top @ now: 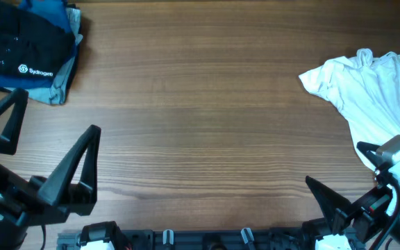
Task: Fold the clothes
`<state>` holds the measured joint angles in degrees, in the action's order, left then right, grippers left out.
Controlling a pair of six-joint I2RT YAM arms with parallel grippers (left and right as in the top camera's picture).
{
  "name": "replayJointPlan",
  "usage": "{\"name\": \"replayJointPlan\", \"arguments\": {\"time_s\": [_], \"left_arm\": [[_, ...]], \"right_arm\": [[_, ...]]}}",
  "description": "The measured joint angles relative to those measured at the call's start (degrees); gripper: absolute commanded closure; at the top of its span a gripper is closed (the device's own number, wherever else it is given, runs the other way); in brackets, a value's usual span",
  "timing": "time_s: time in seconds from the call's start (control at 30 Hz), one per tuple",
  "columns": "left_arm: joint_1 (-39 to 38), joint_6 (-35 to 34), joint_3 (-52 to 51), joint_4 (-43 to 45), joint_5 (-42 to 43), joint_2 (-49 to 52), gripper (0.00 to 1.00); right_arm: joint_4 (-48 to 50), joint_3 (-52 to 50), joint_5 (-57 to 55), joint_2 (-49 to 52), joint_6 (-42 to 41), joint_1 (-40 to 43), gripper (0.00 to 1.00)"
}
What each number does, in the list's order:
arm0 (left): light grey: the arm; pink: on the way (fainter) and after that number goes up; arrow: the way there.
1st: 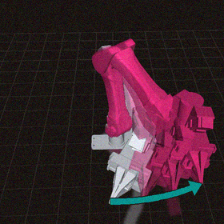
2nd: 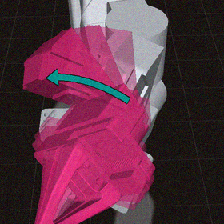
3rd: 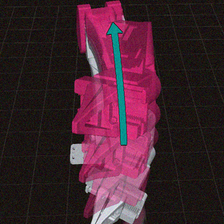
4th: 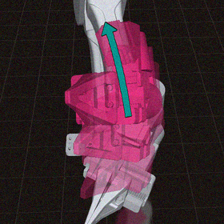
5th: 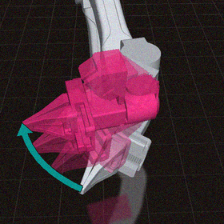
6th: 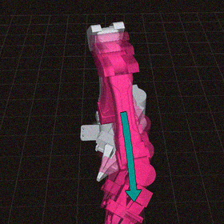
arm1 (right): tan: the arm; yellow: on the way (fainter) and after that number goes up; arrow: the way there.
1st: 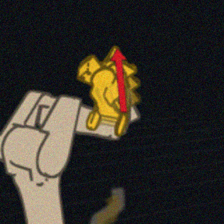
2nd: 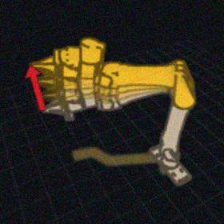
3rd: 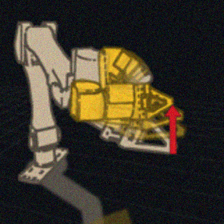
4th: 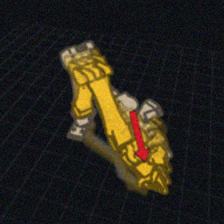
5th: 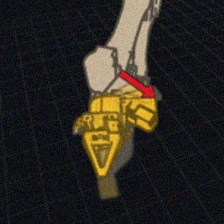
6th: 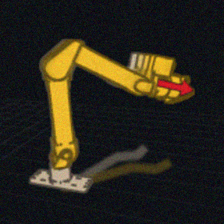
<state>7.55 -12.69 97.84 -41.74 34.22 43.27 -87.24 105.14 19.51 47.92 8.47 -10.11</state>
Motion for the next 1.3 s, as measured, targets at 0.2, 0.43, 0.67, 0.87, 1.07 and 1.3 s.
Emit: {"name": "replayJointPlan", "arguments": {"time_s": [0.2,0.43,0.67,0.87,1.07,1.3], "left_arm": [[0.0,0.0,-0.1,-7.1,-0.6,0.0,0.00],[0.0,4.9,-0.1,-14.5,-2.9,0.0,0.00],[1.7,7.5,-2.7,-16.0,-6.6,-3.2,0.00],[3.5,8.1,-10.3,-8.0,-10.3,-11.6,0.00],[4.4,8.2,-28.0,5.9,-12.6,-22.2,0.00],[4.5,8.5,-49.9,11.0,-13.4,-28.1,0.00]], "right_arm": [[-0.1,0.0,0.0,0.0,0.0,0.0,0.00],[-0.2,0.0,0.0,0.0,0.0,0.0,0.00],[-0.2,0.0,0.0,0.0,0.0,0.0,0.00],[-0.2,0.0,0.0,0.0,0.0,0.0,0.00],[-0.2,0.0,0.0,0.0,0.0,0.0,0.00],[-0.2,0.0,0.0,0.0,0.0,0.0,0.00]]}}
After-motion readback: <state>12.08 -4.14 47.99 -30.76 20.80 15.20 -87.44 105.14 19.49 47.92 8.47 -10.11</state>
